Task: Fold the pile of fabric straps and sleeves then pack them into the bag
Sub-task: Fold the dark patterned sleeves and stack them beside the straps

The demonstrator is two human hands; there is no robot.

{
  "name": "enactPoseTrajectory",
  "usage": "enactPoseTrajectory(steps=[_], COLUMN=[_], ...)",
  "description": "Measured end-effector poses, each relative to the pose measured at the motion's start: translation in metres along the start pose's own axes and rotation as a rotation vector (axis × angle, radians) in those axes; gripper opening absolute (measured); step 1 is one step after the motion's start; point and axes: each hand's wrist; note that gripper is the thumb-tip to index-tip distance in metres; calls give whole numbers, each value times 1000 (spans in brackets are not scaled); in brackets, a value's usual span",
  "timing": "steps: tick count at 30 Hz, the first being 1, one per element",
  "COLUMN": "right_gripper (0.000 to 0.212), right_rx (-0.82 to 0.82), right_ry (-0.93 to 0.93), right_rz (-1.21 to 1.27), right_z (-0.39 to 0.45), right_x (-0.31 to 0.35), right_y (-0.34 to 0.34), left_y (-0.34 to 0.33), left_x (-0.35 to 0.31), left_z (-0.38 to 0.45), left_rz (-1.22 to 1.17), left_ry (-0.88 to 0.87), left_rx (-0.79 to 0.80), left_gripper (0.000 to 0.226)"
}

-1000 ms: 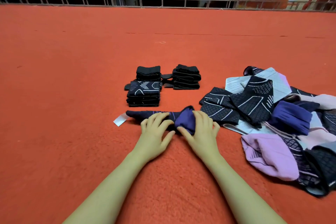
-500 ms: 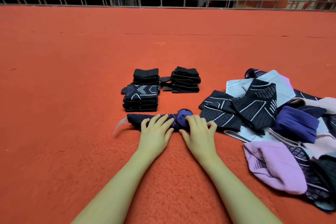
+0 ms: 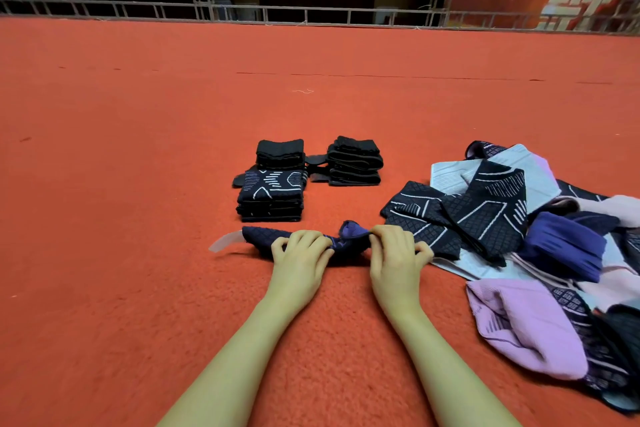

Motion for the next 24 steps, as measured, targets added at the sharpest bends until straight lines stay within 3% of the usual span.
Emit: enactPoseTrajectory(steps=[3, 6, 12, 14, 17, 21, 24], right_gripper=[22, 18, 20, 28, 25, 12, 17], right_rx=[-62, -19, 177, 192, 157, 155, 293], right_ry=[-191, -298, -332, -281, -203, -242, -292], right_rz=[173, 270, 250, 190, 125, -4, -18], right_z=[-1, -3, -11, -18, -24, -21, -15], right_x=[3, 8, 10, 13, 17, 9, 14], right_y=[12, 25, 39, 43, 47, 51, 45], left_y=[5, 15, 28, 31, 36, 44, 48], left_x=[1, 4, 7, 4, 0, 5, 14], left_z=[-8, -17, -37, -40, -42, -42, -38], left_rz=[13, 38, 53, 52, 71, 136, 291], left_ry=[10, -12, -80, -107, -148, -5, 99], left_rx=[4, -13, -67, -75, -80, -58, 33], left_gripper=[26, 26, 26, 26, 26, 29, 39])
Point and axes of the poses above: each hand's wrist, its own z-axis towards the middle knuckle, its own y-axis out of the back of the hand, x = y × z, and after that the axes turned 5 degrees about z, right-handed
